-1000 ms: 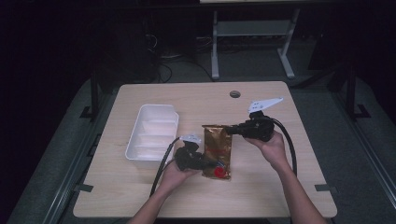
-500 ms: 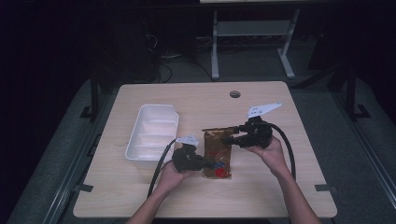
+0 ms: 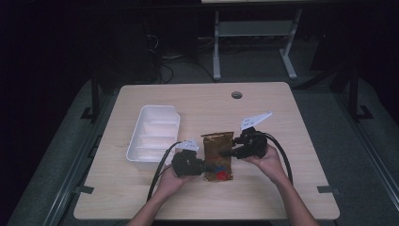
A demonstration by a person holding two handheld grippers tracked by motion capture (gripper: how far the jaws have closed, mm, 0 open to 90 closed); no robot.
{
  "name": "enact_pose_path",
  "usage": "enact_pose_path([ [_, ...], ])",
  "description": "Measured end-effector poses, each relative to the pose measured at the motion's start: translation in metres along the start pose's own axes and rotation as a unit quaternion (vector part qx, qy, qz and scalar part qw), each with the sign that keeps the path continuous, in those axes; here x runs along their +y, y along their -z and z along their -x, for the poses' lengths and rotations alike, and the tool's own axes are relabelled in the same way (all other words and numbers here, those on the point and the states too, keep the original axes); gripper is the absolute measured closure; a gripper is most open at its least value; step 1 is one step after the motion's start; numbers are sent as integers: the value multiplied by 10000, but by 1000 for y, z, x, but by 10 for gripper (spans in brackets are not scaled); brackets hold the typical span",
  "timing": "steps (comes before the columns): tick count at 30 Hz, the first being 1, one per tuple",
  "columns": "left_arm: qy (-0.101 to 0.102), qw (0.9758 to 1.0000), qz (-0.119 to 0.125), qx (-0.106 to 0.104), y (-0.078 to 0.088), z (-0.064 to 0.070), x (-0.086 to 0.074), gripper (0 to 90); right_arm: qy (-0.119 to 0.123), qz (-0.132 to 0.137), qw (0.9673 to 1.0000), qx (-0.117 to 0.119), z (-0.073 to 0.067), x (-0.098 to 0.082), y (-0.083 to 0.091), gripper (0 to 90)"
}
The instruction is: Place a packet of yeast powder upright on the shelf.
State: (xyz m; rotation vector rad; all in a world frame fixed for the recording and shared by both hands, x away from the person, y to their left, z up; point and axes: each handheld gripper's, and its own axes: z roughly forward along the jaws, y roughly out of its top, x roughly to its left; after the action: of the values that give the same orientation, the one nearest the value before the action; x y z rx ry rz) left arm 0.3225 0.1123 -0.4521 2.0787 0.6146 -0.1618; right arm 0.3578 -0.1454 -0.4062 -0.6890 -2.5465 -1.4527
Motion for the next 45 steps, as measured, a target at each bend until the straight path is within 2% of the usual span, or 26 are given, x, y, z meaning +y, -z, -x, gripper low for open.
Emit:
enact_pose_path([
  [4, 10, 10000, 21, 15, 1, 0, -1, 743, 40, 16, 10000, 49, -2, -1, -1, 640],
  [8, 14, 10000, 36, 60, 2, 1, -1, 679, 63, 55, 9999, 61, -4, -2, 1, 706],
  [13, -117, 9994, 43, 332, 3, 6, 0, 563, 76, 159, 9998, 94, -6, -4, 5, 770],
  [14, -117, 9994, 43, 332, 3, 6, 0, 514, 76, 159, 9998, 94, -6, -4, 5, 770],
  [15, -165, 9990, 45, 418, 3, 9, -1, 498, 85, 218, 9997, 114, -7, -4, 8, 789],
  [17, -183, 9988, 26, 453, 3, 10, -2, 461, 106, 279, 9995, 112, -8, -4, 11, 806],
  [21, -318, 9980, -22, 545, 1, 14, -3, 434, 133, 328, 9994, 24, -9, -3, 16, 822],
  [28, -375, 9969, -65, 685, 3, 17, -4, 397, 186, 364, 9991, -66, -9, -4, 22, 832],
  [35, -482, 9961, -35, 741, 5, 21, -5, 333, 115, 568, 9981, -192, -8, -5, 35, 835],
  [39, -613, 9945, -143, 834, 3, 25, -7, 312, 98, 617, 9977, -274, -8, -6, 40, 837],
  [45, -759, 9928, -110, 918, 4, 31, -9, 312, 75, 685, 9968, -400, -7, -4, 47, 838],
])
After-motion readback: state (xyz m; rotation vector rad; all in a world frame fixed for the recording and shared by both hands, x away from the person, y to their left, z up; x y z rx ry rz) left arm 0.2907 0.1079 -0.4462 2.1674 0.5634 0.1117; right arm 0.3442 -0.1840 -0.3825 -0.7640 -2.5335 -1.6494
